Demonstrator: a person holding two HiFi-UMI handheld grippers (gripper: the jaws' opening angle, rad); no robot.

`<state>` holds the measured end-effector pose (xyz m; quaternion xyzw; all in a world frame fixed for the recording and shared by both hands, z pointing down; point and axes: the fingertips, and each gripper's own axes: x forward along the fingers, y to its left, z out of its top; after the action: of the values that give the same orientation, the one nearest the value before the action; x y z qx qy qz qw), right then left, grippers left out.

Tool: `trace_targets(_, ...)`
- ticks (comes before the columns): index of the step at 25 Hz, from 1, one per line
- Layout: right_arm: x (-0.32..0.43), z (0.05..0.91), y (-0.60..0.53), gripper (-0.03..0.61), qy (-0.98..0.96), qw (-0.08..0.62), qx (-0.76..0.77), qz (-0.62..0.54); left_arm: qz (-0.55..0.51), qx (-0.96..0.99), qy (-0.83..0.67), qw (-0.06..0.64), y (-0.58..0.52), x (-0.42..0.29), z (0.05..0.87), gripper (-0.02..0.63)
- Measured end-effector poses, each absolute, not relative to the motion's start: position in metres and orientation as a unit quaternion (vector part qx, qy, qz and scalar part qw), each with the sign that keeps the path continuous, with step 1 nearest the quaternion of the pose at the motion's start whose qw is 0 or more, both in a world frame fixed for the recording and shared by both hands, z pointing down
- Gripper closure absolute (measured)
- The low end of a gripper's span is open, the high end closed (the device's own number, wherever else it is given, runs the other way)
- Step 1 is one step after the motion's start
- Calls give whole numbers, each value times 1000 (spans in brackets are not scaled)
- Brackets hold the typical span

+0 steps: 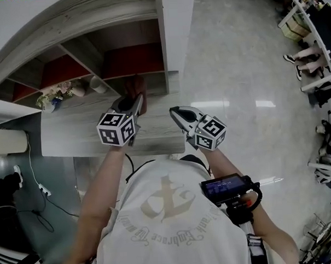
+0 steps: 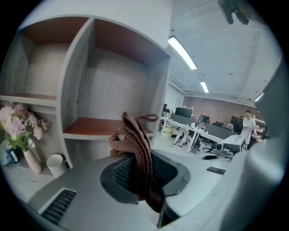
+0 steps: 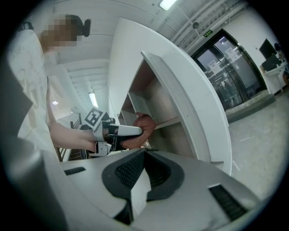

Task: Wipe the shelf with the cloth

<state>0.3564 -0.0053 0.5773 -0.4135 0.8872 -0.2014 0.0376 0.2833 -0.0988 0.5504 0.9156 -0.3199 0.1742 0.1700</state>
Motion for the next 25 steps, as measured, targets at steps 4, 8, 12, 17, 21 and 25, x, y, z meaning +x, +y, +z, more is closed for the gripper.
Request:
trace_targets(4,344,566,10,574,898,32,-396,-189,146,913,-339,176,-68,254,553,546)
trace_targets(8,324,562,19,574,905,27,-383,-184,136,914,-339,178,-43,224,563,546)
trace_targets(12,302,562,14,574,910,19,-372,-182,126,910,-349,185,-35,187,571,546)
trace_targets(17,275,560,10,574,916,10,-359,-179,110,902,-369,194,-23,145,577,546)
trace_targets(21,255,560,2,574,919,3,-351,-178,105,895,-384,204,-18,114,586,546)
trace_targets(25,239,562,11,574,924,-4,-338,-180,103,886,-400,211,-4,92,594,546)
